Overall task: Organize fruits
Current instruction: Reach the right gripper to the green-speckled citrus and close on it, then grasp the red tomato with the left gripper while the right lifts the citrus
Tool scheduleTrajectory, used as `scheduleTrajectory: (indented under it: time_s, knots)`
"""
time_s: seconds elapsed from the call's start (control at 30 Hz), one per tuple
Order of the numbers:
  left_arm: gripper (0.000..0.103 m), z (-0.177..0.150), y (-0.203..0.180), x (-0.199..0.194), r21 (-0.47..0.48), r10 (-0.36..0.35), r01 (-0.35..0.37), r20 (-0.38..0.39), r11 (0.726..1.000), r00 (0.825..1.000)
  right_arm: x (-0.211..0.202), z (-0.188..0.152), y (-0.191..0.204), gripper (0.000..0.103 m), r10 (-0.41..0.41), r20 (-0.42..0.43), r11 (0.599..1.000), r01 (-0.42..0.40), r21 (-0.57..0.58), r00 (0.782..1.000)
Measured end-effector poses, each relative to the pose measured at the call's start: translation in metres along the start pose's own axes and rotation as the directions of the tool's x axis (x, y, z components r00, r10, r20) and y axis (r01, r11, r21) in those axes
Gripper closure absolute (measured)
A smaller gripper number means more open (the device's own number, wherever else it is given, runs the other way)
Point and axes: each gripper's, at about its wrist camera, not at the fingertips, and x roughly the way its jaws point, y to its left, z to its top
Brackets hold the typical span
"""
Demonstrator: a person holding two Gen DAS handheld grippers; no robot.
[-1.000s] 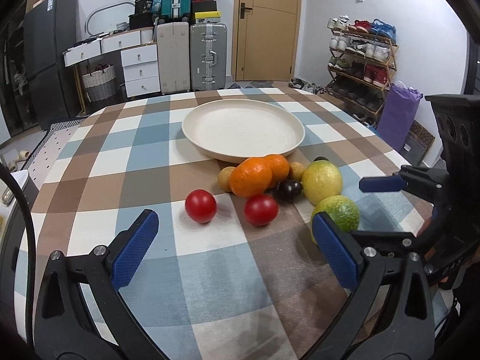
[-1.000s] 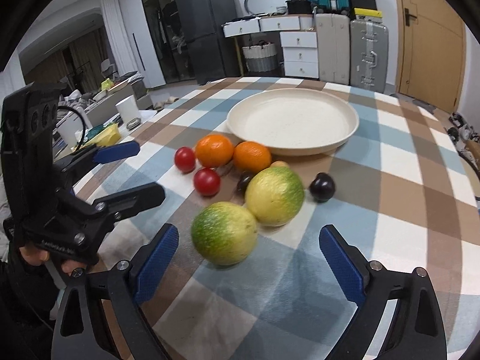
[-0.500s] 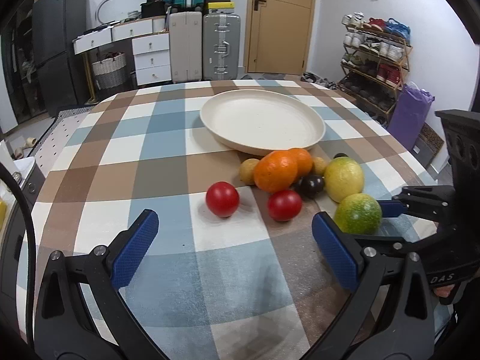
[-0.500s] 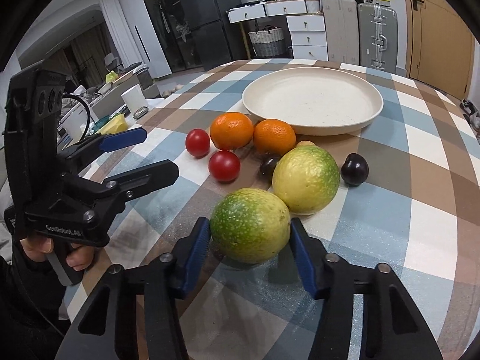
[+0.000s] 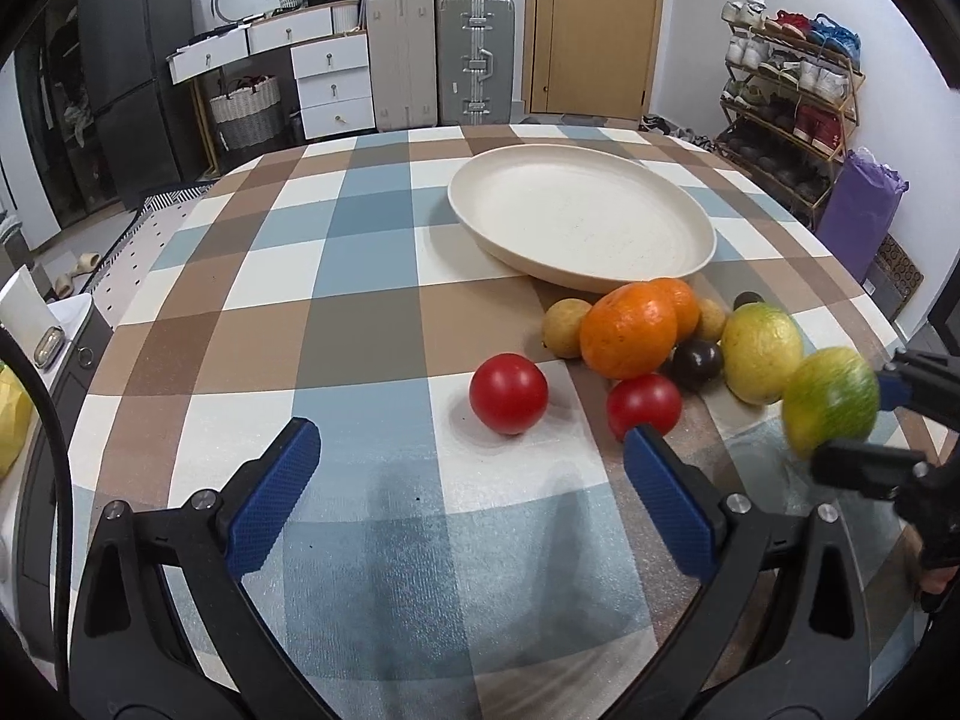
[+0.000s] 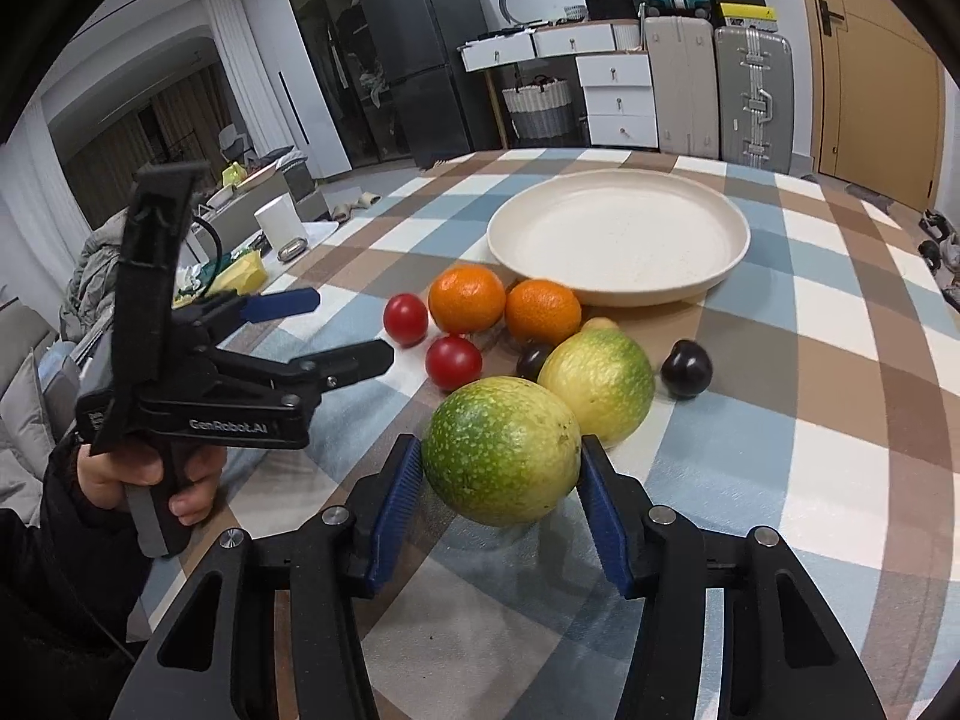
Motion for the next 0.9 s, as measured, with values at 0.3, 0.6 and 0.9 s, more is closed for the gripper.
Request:
scheduleTrajectory:
  time_s: [0.3,0.6,0.9]
  knots:
    - [0.017,0.014,-0.002,0.02,0.036,0.006,-0.005,-0.027,0.999,1.0,-0.016,0.006,-0.018,0.049,-0.043,0.041,0.998,0.042,0.041,0.998]
    - [0.055,0.02,-0.011,0.037,0.083,-0.024,0.03,-0.069,0.996,0.997,-0.019,0.004,-0.027,0.049,-0.06,0.042,0.997,0.058,0.058,0.997]
    - [0.076,0.018,-0.012,0.033,0.089,-0.087,0.092,-0.059,0.992,0.994,-0.018,0.003,-0.031,0.049,-0.075,0.043,0.995,0.072,0.07,0.996]
